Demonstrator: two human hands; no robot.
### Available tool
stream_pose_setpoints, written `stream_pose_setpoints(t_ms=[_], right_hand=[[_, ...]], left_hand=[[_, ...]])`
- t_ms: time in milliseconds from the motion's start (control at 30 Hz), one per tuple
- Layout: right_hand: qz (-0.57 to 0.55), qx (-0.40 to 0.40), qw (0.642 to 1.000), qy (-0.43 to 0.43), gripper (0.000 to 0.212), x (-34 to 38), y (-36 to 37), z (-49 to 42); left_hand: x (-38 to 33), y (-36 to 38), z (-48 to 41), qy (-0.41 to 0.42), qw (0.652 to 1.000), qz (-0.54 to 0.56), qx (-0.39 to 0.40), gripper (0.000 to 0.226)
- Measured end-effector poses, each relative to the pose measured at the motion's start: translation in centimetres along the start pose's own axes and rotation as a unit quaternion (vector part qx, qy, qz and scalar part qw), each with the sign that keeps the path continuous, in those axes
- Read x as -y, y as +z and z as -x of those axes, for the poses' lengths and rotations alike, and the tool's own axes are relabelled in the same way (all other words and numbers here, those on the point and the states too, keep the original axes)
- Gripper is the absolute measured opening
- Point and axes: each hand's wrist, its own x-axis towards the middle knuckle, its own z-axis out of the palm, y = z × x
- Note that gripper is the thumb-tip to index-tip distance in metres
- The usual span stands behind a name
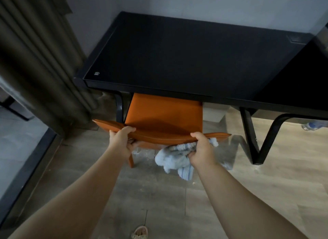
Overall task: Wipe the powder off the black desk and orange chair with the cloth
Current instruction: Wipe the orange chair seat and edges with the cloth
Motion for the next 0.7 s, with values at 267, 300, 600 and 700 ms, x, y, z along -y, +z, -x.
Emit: stream_pose_setpoints(t_ms=[267,300,600,700], right_hand=[[0.015,-0.022,1.0,0.003,0.038,2.3,3.4,-3.7],[0.013,-0.023,1.0,0.0,0.039,2.3,3.6,-3.9],[0.043,-0.04,0.998,-0.017,0.047,2.1,3.6,-3.3],[0.062,-0.048,0.997,-0.001,0.052,2.2,3.7,-2.3]], left_hand=[[-2.7,3.4,-3.7,-0.005,1.0,-0.009,0.002,0.072],[-2.8,3.5,-3.9,-0.005,1.0,-0.011,0.002,0.072],[-3.2,3.7,-3.3,-0.022,0.998,-0.055,-0.009,0.071],[-3.5,3.4,-2.5,-0.046,0.996,-0.07,-0.01,0.063]])
